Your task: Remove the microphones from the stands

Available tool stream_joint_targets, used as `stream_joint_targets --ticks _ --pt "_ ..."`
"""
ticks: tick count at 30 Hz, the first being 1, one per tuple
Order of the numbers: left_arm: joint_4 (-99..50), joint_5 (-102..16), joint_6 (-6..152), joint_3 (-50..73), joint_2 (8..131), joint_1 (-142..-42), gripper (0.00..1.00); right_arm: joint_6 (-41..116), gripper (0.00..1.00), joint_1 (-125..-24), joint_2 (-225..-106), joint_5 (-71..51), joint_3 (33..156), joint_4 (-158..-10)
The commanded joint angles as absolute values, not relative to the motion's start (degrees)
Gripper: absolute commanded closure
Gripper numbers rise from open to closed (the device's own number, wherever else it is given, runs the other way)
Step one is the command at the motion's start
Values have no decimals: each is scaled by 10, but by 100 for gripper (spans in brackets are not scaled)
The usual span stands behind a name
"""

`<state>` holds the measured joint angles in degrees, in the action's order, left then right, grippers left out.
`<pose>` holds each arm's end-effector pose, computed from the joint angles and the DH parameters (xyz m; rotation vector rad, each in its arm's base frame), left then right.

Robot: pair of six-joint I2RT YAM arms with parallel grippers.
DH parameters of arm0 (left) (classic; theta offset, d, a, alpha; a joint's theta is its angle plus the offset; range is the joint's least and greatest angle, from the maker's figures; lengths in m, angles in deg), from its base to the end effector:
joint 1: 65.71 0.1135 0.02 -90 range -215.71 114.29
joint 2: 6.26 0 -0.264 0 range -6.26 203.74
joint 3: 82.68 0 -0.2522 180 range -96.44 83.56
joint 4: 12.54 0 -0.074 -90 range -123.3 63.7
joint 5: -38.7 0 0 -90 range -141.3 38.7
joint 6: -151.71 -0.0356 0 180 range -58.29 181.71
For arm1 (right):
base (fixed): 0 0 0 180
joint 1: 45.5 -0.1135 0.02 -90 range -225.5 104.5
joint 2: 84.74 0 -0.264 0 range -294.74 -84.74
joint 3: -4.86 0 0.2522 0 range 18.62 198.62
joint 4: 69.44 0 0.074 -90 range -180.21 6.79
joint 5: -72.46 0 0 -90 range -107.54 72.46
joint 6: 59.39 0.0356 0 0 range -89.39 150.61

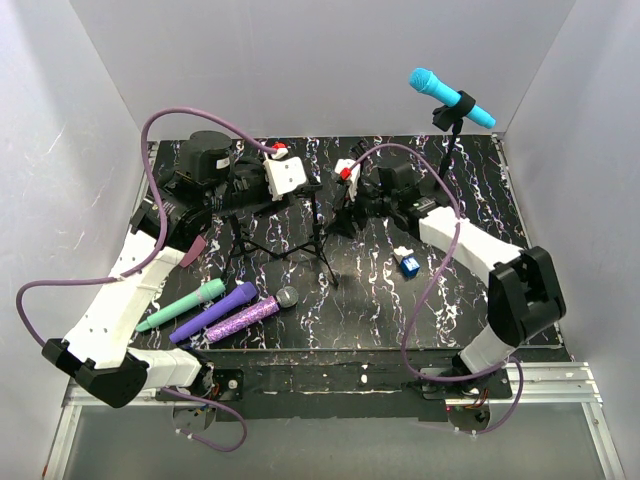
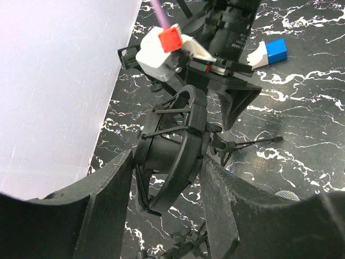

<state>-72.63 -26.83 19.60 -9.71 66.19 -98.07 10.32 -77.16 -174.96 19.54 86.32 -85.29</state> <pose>0.1983 -0.1431 0.4625 1.4060 1.4048 -0.3199 0.2980 0.2090 0.2964 -1.2276 1.5643 0.7723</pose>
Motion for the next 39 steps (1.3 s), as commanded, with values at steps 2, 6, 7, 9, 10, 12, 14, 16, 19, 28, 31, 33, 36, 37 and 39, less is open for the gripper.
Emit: stream_joint_targets --ticks 2,6,7,9,10,12,14,16,19,28,31,33,36,37,39 --pt "-770 -241 221 -107 662 -982 63 264 35 -759 -1788 219 909 -878" --pt "-774 -243 218 -106 658 -982 63 274 37 -752 -1810 215 926 -874" --pt "-774 -244 217 -106 659 -982 63 276 37 -751 -1814 213 926 -874" --pt "-774 -245 218 -106 659 -982 63 277 38 -751 -1825 211 924 -877" --pt "-774 -246 218 -106 659 -982 63 278 38 -751 -1827 205 920 -877" --pt "-774 -246 216 -106 659 -982 63 277 38 -751 -1835 182 910 -880" --pt "-774 -246 217 -108 659 -982 63 271 38 -750 -1841 154 896 -879" --pt "-774 -246 216 -108 659 -982 63 254 39 -751 -1844 129 884 -882" --pt "-774 -246 215 -108 660 -982 63 240 39 -751 -1845 109 867 -883" --pt "-773 -248 211 -107 662 -982 62 176 35 -751 -1797 233 878 -934" --pt "-771 -248 208 -109 663 -981 62 184 32 -750 -1779 265 900 -948" --pt "-768 -248 207 -107 663 -982 62 212 32 -750 -1781 265 913 -945" --pt "-765 -244 208 -105 663 -982 62 250 32 -749 -1790 254 920 -924" --pt "-765 -243 208 -106 663 -982 62 261 32 -749 -1796 248 922 -917" --pt "-765 -243 208 -106 663 -982 62 277 32 -749 -1806 240 929 -908"
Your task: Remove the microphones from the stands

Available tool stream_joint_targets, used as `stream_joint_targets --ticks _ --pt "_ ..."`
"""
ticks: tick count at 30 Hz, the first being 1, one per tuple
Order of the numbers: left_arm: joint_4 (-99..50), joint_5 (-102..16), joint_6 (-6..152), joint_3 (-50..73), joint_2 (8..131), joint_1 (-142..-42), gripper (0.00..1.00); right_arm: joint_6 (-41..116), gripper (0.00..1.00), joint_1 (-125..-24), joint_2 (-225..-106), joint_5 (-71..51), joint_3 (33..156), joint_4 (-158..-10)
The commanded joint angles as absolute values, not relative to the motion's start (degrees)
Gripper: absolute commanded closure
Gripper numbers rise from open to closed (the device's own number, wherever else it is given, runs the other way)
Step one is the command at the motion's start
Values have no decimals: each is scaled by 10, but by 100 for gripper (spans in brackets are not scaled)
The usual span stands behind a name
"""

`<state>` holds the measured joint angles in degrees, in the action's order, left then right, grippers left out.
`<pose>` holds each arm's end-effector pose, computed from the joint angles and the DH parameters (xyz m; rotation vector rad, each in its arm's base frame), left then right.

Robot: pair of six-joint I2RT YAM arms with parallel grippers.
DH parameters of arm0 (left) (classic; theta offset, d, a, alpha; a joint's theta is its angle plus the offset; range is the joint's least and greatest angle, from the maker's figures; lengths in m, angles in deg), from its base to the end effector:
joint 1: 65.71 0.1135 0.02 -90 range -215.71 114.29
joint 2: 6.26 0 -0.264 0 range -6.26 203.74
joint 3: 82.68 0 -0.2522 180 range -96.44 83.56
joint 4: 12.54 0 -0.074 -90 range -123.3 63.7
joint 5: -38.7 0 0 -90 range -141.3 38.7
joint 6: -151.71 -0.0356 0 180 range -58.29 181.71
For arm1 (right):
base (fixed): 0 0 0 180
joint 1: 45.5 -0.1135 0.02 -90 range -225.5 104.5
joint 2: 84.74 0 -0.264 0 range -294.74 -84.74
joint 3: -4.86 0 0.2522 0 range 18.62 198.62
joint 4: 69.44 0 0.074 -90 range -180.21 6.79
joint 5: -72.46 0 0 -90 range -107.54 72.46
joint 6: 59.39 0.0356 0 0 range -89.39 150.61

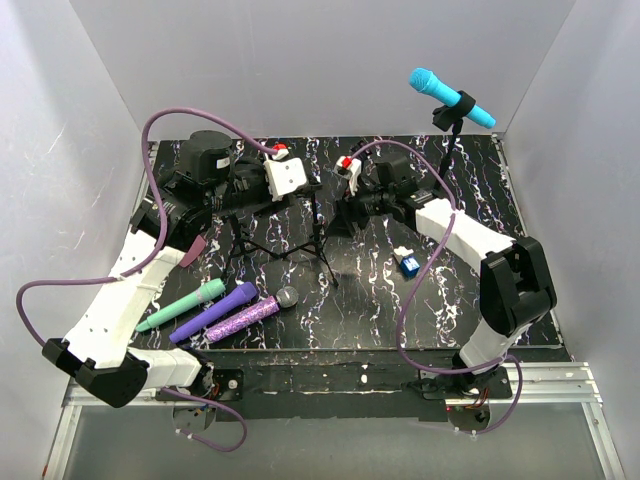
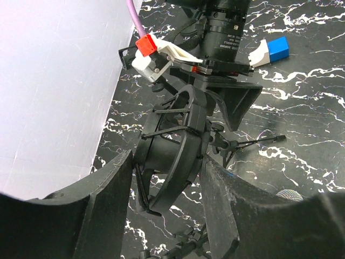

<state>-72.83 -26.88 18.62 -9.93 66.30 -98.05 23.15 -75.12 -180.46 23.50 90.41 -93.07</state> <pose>0.1985 -0.1431 0.4629 1.4174 1.3941 -0.3082 0.3174 0.2073 0.2756 -1.0738 1.8718 0.9944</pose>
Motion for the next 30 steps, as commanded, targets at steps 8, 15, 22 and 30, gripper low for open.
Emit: stream_joint_targets --ticks 8,15,22,30 --pt "-768 -245 207 -107 658 -983 62 277 34 -748 -1843 164 937 -894" --pt "-768 -245 204 -111 663 -983 62 231 36 -748 -1843 109 880 -896" --pt "-768 -243 205 -110 664 -983 62 198 36 -748 -1799 189 882 -920" --pt "-768 -240 201 -114 671 -983 62 233 34 -746 -1807 218 951 -917"
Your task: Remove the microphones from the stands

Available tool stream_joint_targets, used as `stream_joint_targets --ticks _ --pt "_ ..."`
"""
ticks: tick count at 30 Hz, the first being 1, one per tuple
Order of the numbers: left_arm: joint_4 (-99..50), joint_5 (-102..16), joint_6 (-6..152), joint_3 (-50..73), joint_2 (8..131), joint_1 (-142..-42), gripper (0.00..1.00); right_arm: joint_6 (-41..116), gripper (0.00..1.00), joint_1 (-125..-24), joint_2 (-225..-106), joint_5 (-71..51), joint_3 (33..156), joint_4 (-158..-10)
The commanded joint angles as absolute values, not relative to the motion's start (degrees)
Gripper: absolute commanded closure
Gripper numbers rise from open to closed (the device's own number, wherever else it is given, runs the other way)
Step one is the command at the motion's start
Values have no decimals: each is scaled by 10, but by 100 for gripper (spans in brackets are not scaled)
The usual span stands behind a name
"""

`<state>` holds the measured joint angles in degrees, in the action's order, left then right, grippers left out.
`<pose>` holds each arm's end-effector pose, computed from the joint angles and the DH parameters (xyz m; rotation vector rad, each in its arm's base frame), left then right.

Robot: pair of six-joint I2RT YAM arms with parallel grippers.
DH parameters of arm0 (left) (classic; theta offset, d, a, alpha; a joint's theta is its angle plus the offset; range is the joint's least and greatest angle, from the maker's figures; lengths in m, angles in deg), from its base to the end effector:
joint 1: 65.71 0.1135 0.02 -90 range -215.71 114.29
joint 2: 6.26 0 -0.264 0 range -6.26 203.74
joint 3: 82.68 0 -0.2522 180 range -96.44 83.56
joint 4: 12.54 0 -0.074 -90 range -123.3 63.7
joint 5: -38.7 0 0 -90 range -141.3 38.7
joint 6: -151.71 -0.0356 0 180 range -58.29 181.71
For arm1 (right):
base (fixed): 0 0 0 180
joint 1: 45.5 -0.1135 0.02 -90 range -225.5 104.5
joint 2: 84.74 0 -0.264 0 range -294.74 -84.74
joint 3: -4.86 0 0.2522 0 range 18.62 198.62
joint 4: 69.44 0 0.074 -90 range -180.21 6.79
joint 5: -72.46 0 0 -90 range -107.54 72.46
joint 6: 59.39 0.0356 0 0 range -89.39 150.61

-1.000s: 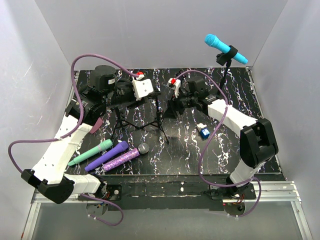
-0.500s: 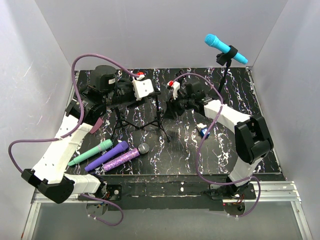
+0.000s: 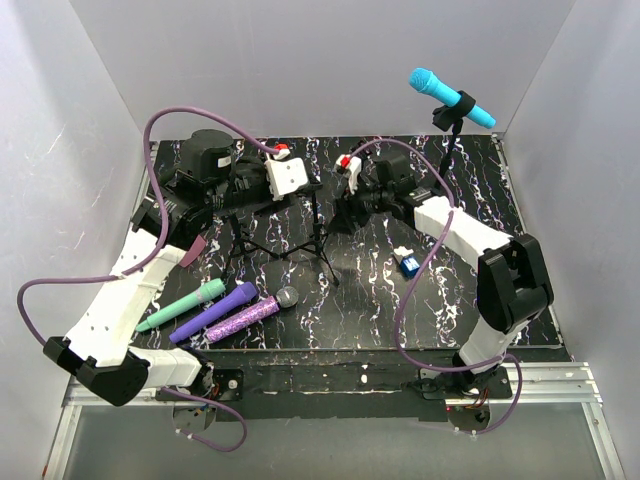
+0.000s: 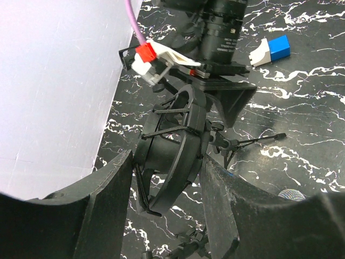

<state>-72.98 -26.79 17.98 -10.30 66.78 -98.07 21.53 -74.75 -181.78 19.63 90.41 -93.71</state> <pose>0.2002 -0.1443 0.4628 1.4277 1.3886 -0.3041 0.3233 0.2057 0.2654 -1.0598 1.9169 0.9082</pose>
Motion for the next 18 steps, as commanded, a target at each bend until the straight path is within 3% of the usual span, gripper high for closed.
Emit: stream_joint_targets --ticks 1,9,18 --pt "-768 -239 200 -114 671 -983 61 243 34 -745 -1813 217 955 -912" --pt "-770 -243 200 -114 670 -983 62 224 35 -745 -1850 150 950 -913" --pt "-770 -244 199 -113 670 -983 61 197 36 -745 -1819 130 856 -905"
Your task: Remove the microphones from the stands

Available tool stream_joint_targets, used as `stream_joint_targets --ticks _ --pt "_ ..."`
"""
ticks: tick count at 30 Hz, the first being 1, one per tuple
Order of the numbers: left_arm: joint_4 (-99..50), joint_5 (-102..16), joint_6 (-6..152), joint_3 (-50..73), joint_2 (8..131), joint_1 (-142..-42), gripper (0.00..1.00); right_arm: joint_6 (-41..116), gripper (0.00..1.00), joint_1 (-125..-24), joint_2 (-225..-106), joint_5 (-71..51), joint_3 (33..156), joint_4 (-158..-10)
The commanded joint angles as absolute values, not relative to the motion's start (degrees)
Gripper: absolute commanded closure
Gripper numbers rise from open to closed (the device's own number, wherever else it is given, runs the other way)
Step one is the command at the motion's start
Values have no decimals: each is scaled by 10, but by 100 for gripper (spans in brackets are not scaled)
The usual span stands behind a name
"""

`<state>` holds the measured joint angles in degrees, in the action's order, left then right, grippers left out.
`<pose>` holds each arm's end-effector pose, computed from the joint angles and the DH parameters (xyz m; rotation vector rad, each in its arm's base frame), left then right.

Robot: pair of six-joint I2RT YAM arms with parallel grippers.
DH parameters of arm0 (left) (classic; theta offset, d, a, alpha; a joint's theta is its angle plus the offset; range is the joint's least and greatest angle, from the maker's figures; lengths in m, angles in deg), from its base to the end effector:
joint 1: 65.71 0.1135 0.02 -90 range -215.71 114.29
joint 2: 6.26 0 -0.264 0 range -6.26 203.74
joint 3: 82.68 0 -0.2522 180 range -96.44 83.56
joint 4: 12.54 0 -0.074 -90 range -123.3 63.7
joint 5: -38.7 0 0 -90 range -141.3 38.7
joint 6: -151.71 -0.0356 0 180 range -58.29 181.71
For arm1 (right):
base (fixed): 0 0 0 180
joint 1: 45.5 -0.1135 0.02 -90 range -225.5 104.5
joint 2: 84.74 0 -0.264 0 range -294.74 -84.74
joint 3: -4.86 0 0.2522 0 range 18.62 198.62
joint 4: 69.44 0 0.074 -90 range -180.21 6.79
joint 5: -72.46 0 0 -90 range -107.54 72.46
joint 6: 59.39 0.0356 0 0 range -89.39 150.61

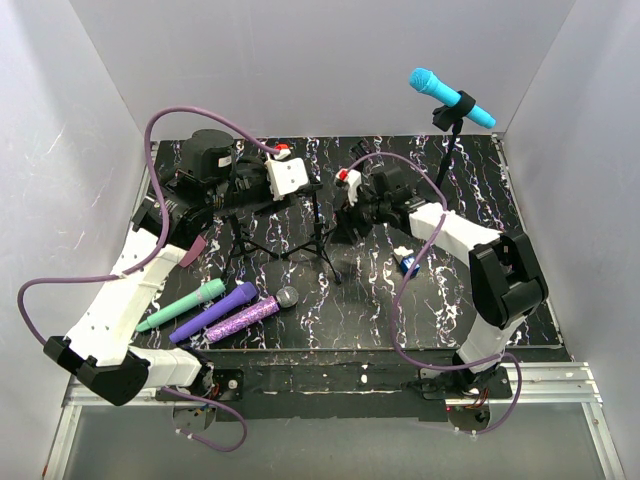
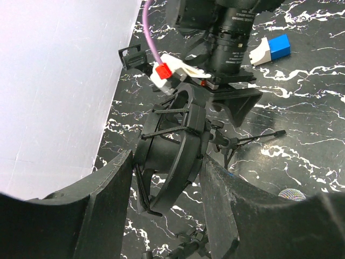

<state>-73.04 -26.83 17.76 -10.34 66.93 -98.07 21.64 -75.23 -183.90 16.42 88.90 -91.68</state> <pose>0.2009 -0.1448 0.4623 1.4313 1.3886 -0.3017 0.3269 0.2096 0.2455 -1.0422 1.9652 0.8566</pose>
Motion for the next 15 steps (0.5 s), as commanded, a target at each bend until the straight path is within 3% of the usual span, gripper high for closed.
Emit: stream_joint_targets --ticks 1,8,15 --pt "-770 -244 199 -113 670 -983 61 195 36 -745 -1815 131 854 -906" --pt "-771 -245 197 -114 670 -983 61 154 36 -745 -1785 201 906 -946" --pt "-777 -244 194 -116 670 -983 61 230 35 -746 -1803 214 953 -910"
